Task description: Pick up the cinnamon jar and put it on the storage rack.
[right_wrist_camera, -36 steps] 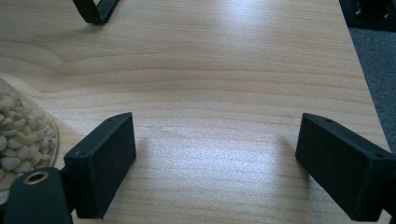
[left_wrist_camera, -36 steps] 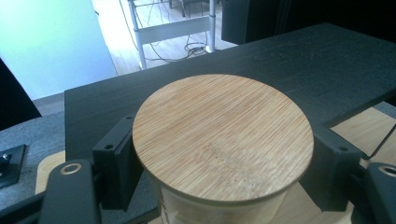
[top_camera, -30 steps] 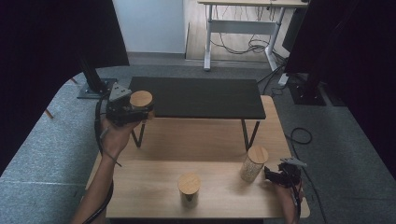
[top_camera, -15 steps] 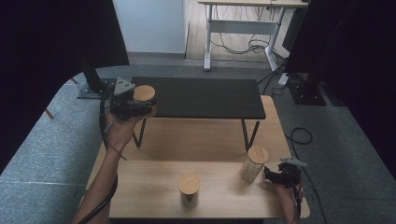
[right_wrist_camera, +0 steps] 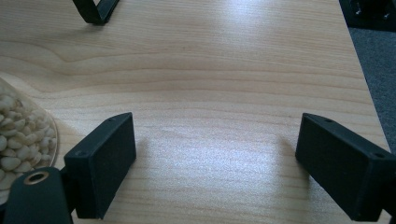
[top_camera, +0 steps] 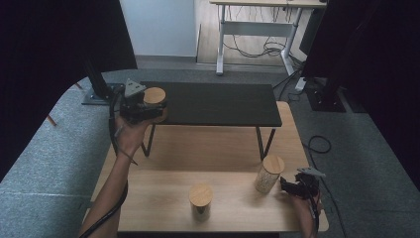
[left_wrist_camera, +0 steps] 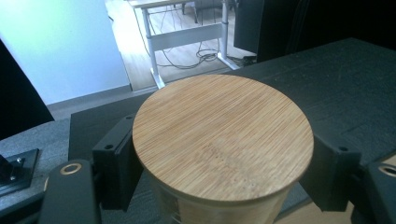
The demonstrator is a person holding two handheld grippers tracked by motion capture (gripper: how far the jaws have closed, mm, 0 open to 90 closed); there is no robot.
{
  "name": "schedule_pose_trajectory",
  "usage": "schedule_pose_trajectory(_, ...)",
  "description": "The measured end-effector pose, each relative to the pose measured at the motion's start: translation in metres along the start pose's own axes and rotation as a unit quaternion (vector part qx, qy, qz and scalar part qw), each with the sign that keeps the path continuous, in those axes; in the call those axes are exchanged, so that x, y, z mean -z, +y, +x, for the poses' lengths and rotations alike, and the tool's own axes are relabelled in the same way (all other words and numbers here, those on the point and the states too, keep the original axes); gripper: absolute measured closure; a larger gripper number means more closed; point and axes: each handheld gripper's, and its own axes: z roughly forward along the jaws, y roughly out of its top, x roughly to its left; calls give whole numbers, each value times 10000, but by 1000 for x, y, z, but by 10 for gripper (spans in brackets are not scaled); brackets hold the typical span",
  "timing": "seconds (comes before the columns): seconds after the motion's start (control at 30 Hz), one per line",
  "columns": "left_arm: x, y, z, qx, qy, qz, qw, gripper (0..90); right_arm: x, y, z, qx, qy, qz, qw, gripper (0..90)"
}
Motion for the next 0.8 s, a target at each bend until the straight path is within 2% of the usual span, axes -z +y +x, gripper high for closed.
schedule_pose_trajectory(0.8, -21, 1, 2, 8, 166, -17, 9999, 248, 0, 0, 0, 7, 6, -1, 10000, 120)
